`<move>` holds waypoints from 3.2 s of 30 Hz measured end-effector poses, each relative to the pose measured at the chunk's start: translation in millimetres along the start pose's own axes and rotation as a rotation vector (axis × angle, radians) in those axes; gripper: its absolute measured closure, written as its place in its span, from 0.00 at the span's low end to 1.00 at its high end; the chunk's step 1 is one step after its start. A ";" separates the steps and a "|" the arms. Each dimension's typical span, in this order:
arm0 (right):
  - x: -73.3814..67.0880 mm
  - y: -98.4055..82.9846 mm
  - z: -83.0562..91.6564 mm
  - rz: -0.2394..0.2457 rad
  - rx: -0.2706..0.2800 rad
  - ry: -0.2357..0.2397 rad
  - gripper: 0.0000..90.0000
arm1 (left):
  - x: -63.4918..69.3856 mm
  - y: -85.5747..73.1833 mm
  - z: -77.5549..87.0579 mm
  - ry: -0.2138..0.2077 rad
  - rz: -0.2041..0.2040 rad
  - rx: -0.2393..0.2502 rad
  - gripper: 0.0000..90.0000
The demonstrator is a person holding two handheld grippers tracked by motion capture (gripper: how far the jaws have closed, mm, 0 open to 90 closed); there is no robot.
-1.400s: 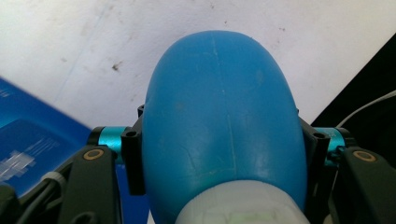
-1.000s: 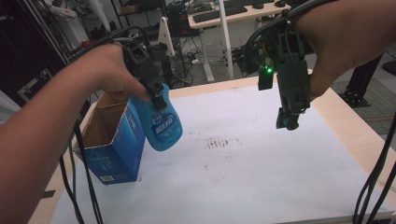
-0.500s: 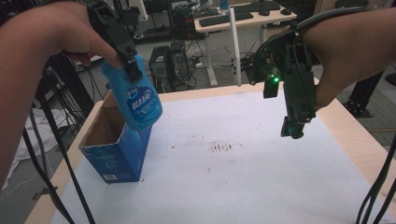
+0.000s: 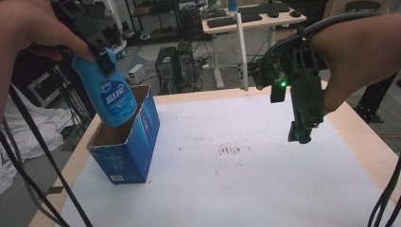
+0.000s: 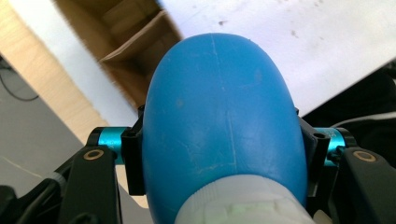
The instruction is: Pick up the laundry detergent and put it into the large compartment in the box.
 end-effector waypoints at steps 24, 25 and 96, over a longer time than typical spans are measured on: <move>6.3 1.4 -4.9 -0.021 -0.005 0.004 0.02 | -31.6 12.8 -66.9 -0.017 0.014 -0.054 0.42; 6.0 1.5 -5.0 -0.024 -0.006 0.006 0.02 | -31.3 14.5 -76.4 -0.009 -0.012 -0.061 0.42; 9.2 2.3 -11.8 -0.022 0.012 0.008 0.02 | -36.7 20.3 -171.8 0.060 -0.340 -0.106 0.30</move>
Point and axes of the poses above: each handheld gripper's, and its own axes: z roughly backward along the jaws, y roughly out of its top, x roughly to its right, the point moved 2 cm from there along -z, roughly forward along the jaws, and after that the axes turned 10 degrees about -x, right-handed, at the moved point
